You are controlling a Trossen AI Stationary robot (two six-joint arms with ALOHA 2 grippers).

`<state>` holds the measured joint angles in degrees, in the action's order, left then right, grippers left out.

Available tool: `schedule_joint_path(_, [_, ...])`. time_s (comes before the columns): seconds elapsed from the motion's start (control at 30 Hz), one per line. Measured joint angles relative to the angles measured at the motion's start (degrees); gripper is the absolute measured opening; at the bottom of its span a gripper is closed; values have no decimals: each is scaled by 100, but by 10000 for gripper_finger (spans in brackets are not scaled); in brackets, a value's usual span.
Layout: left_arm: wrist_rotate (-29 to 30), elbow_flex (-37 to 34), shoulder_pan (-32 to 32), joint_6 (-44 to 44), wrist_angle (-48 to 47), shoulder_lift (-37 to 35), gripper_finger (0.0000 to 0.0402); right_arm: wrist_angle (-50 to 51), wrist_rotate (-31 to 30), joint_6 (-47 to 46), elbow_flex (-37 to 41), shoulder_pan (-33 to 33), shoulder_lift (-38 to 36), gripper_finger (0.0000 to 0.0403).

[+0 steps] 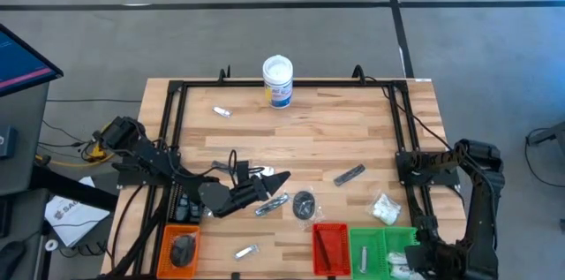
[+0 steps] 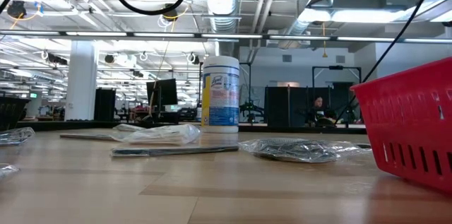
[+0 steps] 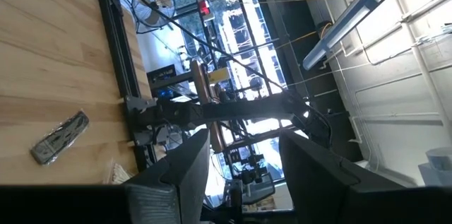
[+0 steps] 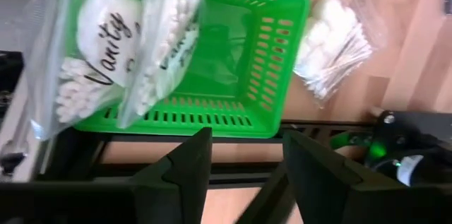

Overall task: Pick & Place Travel size toiletries
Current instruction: Put the silver nail cutter into the left green bin

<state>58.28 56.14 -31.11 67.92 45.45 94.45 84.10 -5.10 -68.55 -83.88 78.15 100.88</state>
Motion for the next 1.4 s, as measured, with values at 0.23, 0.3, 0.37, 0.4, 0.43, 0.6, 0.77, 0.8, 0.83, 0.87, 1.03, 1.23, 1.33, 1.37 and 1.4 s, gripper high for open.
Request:
schedule_joint_path(0.23, [3, 0, 0, 2, 2, 0, 163, 429, -239, 22, 0, -22, -300, 138])
schedule_joint_path(0.3, [3, 0, 8, 4, 4, 0, 163, 517, -421, 21, 0, -44, -447, 126])
schedule_joint_path(0.37, [3, 0, 9, 4, 4, 0, 163, 541, -573, 37, 0, -109, -585, 115])
schedule_joint_path(0.4, [3, 0, 11, 4, 7, 0, 163, 532, -671, 39, 0, -145, -661, 110])
schedule_joint_path(0.43, [5, 1, 11, 4, 7, 0, 163, 527, -788, 39, 0, -182, -748, 105])
schedule_joint_path(0.6, [5, 0, 18, 4, 2, 0, 163, 524, -1381, 37, 0, -422, -1165, 84])
schedule_joint_path(0.77, [-5, 0, 122, -2, 0, 0, 163, 452, -1757, 22, 0, -801, -1513, 69])
schedule_joint_path(0.8, [-24, 0, 156, -4, -2, 0, 163, 415, -1788, 30, 0, -898, -1565, 67])
schedule_joint_path(0.83, [-72, 0, 198, -6, -2, 0, 163, 372, -1840, 72, 0, -992, -1629, 66])
schedule_joint_path(0.87, [-143, 0, 250, -8, -3, 0, 163, 310, -1885, 149, 0, -1084, -1688, 65])
schedule_joint_path(1.03, [-741, 1, 591, -16, -7, 0, 163, -23, -2066, 566, 0, -1537, -1967, 65])
schedule_joint_path(1.23, [-1622, 0, 1145, -200, -7, 0, 163, -291, -2212, 1239, 4, -2188, -2249, 65])
schedule_joint_path(1.33, [-1970, 0, 1425, -386, -17, -1, 163, -389, -2225, 1644, 4, -2574, -2357, 65])
schedule_joint_path(1.37, [-2105, 0, 1524, -458, -67, -31, 163, -402, -2223, 1769, 4, -2713, -2384, 65])
schedule_joint_path(1.4, [-2249, -2, 1624, -498, -146, -68, 163, -403, -2224, 1888, 4, -2853, -2407, 65])
